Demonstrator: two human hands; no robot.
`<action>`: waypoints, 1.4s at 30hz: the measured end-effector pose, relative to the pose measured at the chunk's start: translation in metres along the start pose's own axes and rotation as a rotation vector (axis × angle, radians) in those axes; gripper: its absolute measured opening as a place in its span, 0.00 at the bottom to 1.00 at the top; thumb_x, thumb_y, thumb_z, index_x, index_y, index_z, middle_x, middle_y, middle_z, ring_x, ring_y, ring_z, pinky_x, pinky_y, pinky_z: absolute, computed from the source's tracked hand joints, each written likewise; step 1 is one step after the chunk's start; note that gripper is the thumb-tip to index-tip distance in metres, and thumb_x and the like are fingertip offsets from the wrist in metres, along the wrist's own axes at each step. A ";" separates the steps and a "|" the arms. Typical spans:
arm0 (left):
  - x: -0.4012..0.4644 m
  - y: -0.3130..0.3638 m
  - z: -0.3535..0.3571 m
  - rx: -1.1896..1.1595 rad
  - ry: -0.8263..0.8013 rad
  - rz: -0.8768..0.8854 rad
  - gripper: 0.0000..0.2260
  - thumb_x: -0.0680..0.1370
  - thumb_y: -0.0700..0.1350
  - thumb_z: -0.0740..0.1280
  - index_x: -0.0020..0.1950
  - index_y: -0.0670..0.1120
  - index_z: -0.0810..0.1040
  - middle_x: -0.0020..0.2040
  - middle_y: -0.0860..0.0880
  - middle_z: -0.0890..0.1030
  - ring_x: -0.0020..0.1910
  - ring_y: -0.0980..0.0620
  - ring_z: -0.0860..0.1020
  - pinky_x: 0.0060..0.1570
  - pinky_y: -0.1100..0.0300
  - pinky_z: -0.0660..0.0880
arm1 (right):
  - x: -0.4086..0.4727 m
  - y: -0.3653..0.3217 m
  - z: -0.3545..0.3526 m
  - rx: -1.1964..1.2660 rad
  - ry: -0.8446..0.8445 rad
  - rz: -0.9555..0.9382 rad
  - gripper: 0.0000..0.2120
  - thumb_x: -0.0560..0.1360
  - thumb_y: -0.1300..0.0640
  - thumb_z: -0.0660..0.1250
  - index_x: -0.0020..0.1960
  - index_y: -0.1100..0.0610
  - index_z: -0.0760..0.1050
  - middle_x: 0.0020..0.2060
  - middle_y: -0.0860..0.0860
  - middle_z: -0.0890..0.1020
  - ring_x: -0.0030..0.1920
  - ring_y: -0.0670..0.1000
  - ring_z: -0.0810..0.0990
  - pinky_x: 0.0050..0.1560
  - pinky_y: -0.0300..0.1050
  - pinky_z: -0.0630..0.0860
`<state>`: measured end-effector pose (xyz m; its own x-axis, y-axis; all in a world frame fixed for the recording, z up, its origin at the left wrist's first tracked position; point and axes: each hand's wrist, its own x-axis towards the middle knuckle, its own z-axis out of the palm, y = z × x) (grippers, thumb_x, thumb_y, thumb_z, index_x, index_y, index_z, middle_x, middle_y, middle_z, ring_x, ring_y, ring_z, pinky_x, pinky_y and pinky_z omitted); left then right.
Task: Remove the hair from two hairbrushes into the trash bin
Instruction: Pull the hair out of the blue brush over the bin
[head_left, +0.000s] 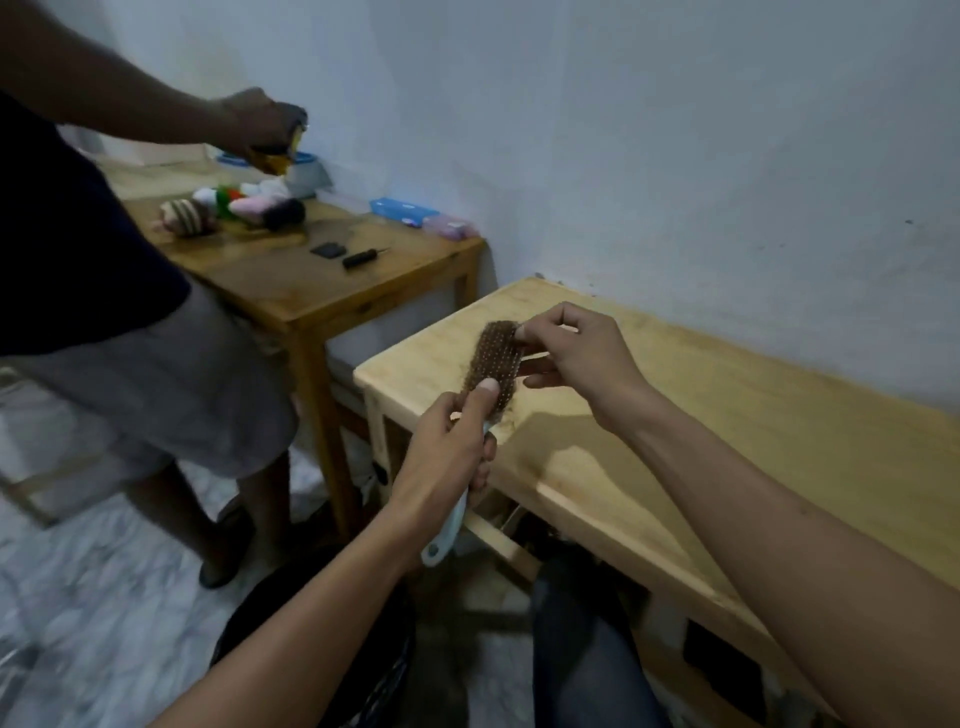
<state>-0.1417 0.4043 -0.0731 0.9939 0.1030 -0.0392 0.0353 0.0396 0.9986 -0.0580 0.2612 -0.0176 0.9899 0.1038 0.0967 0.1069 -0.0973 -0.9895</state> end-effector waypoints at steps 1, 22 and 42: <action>-0.004 -0.003 -0.012 0.006 0.036 0.011 0.19 0.81 0.61 0.62 0.57 0.46 0.76 0.33 0.48 0.75 0.27 0.53 0.71 0.25 0.59 0.67 | -0.001 0.002 0.014 0.004 -0.029 -0.008 0.05 0.77 0.63 0.71 0.42 0.60 0.80 0.38 0.56 0.84 0.31 0.52 0.85 0.34 0.45 0.83; -0.114 -0.119 -0.167 0.408 0.734 -0.176 0.19 0.78 0.65 0.63 0.43 0.49 0.75 0.33 0.52 0.78 0.31 0.53 0.78 0.31 0.57 0.70 | -0.063 0.127 0.218 -0.071 -0.524 -0.054 0.05 0.77 0.59 0.75 0.50 0.59 0.87 0.38 0.56 0.88 0.38 0.48 0.86 0.40 0.42 0.83; -0.132 -0.186 -0.161 0.526 0.910 -0.491 0.27 0.79 0.66 0.60 0.44 0.41 0.74 0.35 0.43 0.79 0.35 0.46 0.78 0.35 0.52 0.68 | -0.036 0.204 0.208 -0.244 -0.624 0.273 0.09 0.82 0.56 0.69 0.47 0.59 0.83 0.35 0.52 0.82 0.34 0.47 0.80 0.31 0.33 0.76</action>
<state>-0.2964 0.5436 -0.2589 0.4260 0.8766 -0.2239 0.6478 -0.1228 0.7518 -0.0909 0.4436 -0.2450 0.7545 0.5826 -0.3021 -0.0472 -0.4110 -0.9104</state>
